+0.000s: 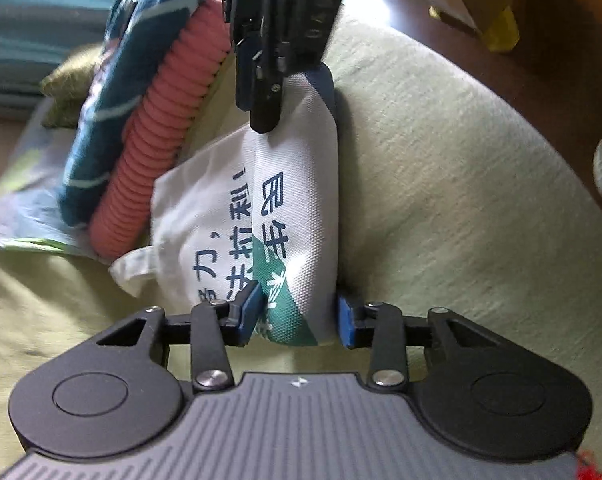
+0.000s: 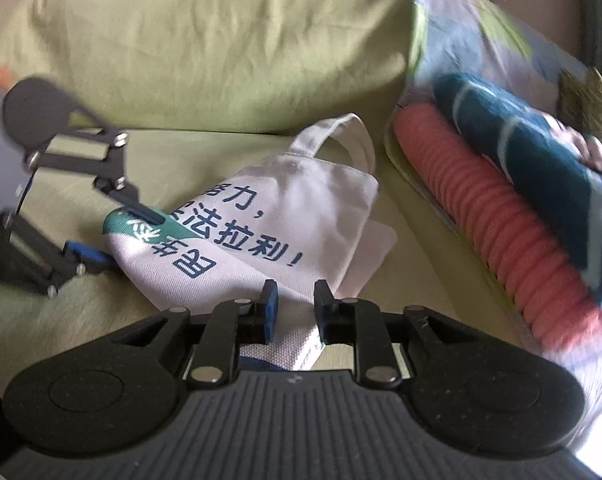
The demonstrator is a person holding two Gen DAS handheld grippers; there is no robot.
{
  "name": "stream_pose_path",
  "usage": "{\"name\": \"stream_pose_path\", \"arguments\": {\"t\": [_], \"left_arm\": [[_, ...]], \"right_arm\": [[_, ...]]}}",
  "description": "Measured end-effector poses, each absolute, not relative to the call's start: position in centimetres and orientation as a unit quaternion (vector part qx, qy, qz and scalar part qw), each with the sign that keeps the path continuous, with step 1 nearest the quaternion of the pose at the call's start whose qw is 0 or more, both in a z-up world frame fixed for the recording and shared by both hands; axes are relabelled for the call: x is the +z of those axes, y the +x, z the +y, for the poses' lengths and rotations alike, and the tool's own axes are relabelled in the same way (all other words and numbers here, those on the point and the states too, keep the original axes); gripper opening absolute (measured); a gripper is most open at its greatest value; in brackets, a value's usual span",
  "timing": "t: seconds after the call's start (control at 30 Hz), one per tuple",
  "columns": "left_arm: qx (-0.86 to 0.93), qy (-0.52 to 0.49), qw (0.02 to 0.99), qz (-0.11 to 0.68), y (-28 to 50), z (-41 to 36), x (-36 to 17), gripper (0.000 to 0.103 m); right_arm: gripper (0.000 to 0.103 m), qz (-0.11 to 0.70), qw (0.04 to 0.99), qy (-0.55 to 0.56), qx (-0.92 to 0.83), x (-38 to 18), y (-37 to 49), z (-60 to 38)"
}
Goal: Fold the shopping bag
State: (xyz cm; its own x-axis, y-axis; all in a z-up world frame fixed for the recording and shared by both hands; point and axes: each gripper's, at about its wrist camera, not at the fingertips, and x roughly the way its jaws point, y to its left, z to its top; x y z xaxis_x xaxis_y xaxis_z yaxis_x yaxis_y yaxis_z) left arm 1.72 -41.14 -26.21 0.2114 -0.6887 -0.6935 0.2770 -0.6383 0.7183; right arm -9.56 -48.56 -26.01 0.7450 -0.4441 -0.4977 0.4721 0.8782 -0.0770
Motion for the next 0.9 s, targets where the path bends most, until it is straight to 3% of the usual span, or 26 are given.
{"name": "stream_pose_path", "arguments": {"t": [0.07,0.17,0.3,0.53,0.6,0.63,0.9], "left_arm": [[-0.618,0.666,0.391,-0.143,2.1,-41.3,-25.8,0.044],[-0.624,0.659,0.397,-0.137,2.3,-41.4,-25.8,0.044],[-0.629,0.65,0.406,-0.13,2.3,-41.5,-25.7,0.044],[-0.645,0.637,0.406,-0.113,2.8,-41.6,-25.2,0.044],[-0.649,0.633,0.408,-0.107,2.9,-41.7,-25.1,0.044],[-0.652,0.63,0.409,-0.104,3.0,-41.8,-25.1,0.044],[-0.67,0.601,0.43,-0.072,3.6,-42.5,-24.8,0.046]], "right_arm": [[0.023,0.264,0.937,-0.009,-0.228,-25.5,-9.9,-48.4],[0.048,0.259,0.945,-0.073,-0.186,-24.9,-11.2,-47.5],[0.058,0.283,0.934,-0.181,-0.124,-25.8,-12.7,-46.1],[0.056,0.282,0.872,-0.385,-0.108,-29.3,-11.6,-44.5],[0.051,0.279,0.86,-0.414,-0.104,-30.0,-10.9,-44.5],[0.047,0.279,0.856,-0.424,-0.101,-30.2,-10.6,-44.6],[0.044,0.282,0.875,-0.382,-0.095,-29.9,-10.1,-45.3]]}}
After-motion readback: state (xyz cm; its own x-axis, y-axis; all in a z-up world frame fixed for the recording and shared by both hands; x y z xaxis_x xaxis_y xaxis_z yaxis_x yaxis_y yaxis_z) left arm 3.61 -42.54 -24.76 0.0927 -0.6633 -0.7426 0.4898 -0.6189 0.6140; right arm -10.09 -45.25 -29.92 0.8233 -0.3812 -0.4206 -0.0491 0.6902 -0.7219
